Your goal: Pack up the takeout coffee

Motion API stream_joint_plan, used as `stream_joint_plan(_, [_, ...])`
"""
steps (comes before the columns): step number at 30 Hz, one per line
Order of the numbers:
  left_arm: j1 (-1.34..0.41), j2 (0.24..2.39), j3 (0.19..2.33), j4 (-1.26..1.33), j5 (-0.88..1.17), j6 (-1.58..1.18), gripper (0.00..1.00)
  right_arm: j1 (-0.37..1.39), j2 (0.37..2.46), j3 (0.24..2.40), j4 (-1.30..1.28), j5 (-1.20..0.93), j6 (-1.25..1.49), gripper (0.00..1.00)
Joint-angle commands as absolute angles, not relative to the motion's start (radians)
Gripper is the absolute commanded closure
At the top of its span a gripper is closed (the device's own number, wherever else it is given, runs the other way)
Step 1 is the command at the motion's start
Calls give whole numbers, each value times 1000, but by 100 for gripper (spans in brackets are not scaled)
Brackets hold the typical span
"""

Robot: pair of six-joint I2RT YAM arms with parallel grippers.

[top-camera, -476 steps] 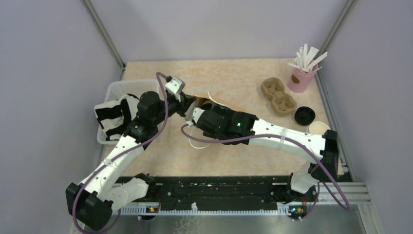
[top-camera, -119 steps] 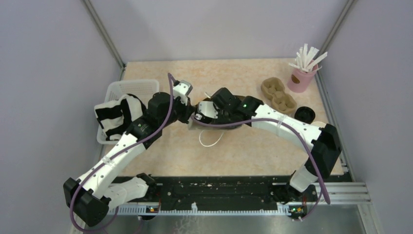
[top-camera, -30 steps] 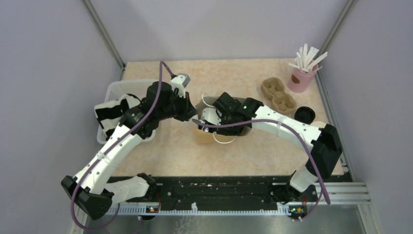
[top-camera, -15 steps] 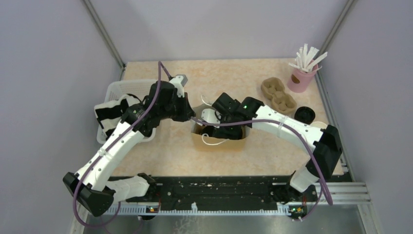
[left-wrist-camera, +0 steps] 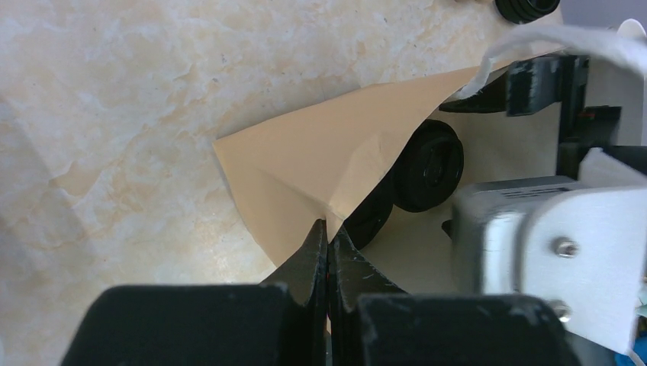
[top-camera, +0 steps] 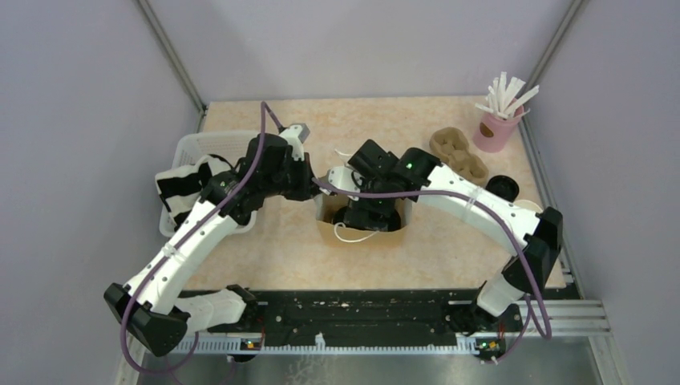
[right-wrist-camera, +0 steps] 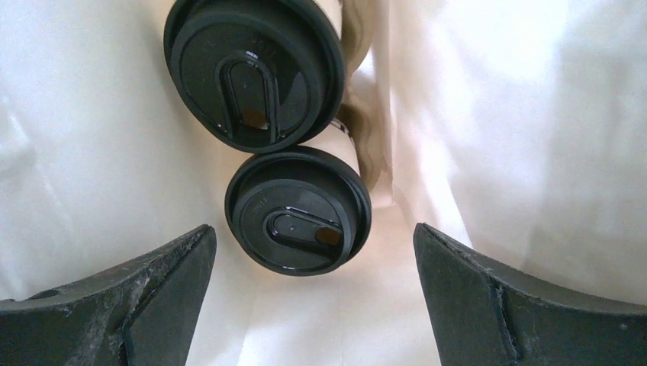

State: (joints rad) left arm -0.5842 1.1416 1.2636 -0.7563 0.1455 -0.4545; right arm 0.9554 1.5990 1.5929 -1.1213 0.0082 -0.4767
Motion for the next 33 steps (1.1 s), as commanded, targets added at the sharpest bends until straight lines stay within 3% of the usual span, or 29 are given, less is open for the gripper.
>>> stream_joint_plan(1, [-586,1148,1283,-736,148,-465,99,965,1595,1698,-1170,26,-422,1])
stream_joint_plan(8, [-584,1190,1331,-798,120,-480,93,967,1553,1762,-1222,63,-325,2])
stream_joint_plan(17, [-581,1228,1384,-821,124,-486,92,968,1442,1856,-1208,54,-194,3])
stream_joint_plan(21, [-580,1255,1403,-826,134,-489,91,968,1344,1858,-1123,10,-160,3])
stream_joint_plan(25, [-581,1259,1412,-818,136,-490,86,966,1236,1843,-1002,121,-102,2])
stream_joint_plan(33, [-580,1279,1446,-809,146,-473,94,886,1210,1845,-912,145,-60,1])
